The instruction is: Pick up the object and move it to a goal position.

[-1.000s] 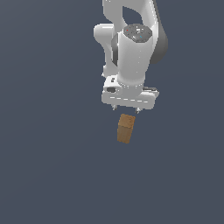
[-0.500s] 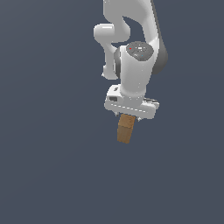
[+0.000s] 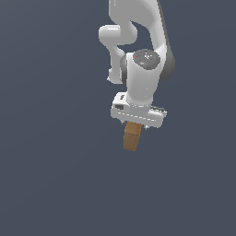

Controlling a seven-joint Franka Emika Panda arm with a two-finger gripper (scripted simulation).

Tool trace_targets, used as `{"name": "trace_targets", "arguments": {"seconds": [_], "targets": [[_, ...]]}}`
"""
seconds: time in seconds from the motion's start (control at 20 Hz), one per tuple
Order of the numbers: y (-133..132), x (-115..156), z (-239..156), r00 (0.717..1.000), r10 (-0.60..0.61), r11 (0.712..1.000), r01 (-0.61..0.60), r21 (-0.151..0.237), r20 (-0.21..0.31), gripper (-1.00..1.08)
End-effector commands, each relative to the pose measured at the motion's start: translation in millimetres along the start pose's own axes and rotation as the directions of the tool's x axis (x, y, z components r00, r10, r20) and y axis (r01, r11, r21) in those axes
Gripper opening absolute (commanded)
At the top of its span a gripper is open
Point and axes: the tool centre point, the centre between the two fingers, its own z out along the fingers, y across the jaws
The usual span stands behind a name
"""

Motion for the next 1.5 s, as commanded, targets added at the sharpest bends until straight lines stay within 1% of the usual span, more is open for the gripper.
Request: {"name": "trace_targets", "arguments": {"seconds": [0.0,0.25,0.5,0.55,1.15,1.3,1.45], "targets": [[0,-1,11,1.0,0.001,1.0,-0.001,0.0,0.001,1.0],[0,-1,34,1.0,0.003,1.0,-0.003,0.0,0.0,1.0],[0,0,40,1.0,0.003,1.0,-0.003,0.0,0.0,1.0],[0,0,40,1.0,0.003,1.0,-0.003,0.0,0.0,-1.0],[-2,-1,38,1.0,0.003,1.0,-0.003,0.0,0.001,-1.0],[-8,-5,31,1.0,0.003,1.0,-0.003,0.0,0.001,-1.0],[-20,-13,19,1.0,0.003,1.0,-0.003,-0.001,0.001,-1.0]]}}
